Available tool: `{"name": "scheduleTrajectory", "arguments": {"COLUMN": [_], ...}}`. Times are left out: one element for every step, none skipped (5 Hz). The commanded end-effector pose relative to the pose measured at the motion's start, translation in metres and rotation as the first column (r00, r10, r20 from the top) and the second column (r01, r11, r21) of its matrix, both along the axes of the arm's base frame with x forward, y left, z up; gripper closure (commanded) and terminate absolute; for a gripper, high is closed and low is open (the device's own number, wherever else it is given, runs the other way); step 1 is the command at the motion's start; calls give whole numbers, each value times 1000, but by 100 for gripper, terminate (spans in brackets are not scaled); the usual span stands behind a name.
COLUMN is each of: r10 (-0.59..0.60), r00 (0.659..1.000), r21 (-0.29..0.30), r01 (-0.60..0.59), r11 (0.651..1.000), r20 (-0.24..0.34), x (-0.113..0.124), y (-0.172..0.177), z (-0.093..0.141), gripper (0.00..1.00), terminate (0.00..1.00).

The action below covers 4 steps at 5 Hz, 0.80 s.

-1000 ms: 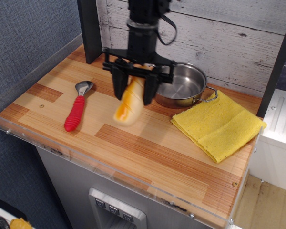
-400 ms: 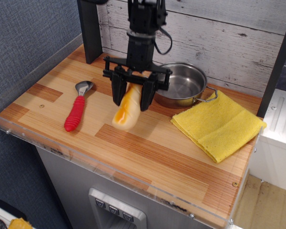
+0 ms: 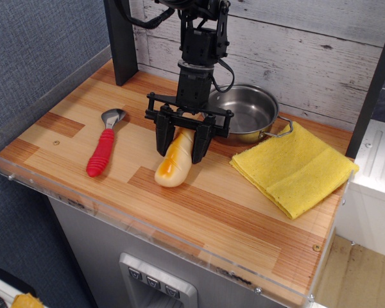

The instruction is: Move the bread to the left of the pot

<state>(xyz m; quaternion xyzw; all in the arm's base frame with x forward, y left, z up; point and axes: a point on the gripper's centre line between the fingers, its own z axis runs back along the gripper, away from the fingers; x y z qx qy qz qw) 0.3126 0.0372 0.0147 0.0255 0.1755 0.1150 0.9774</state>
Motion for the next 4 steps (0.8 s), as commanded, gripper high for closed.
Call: {"name": "scheduleTrajectory", "arguments": {"r10": [-3, -3, -21, -118], "r00": [999, 999, 998, 959], "r21": [3, 7, 6, 41], "r01": [3, 3, 21, 111], "r11": [1000, 1000, 1000, 993], "r20": [36, 34, 65, 259], "x": [1, 2, 4, 5], "y": [-2, -3, -6, -22], "z": [10, 11, 17, 59], "gripper": [0, 0, 0, 0], "terminate": [0, 0, 0, 0]}}
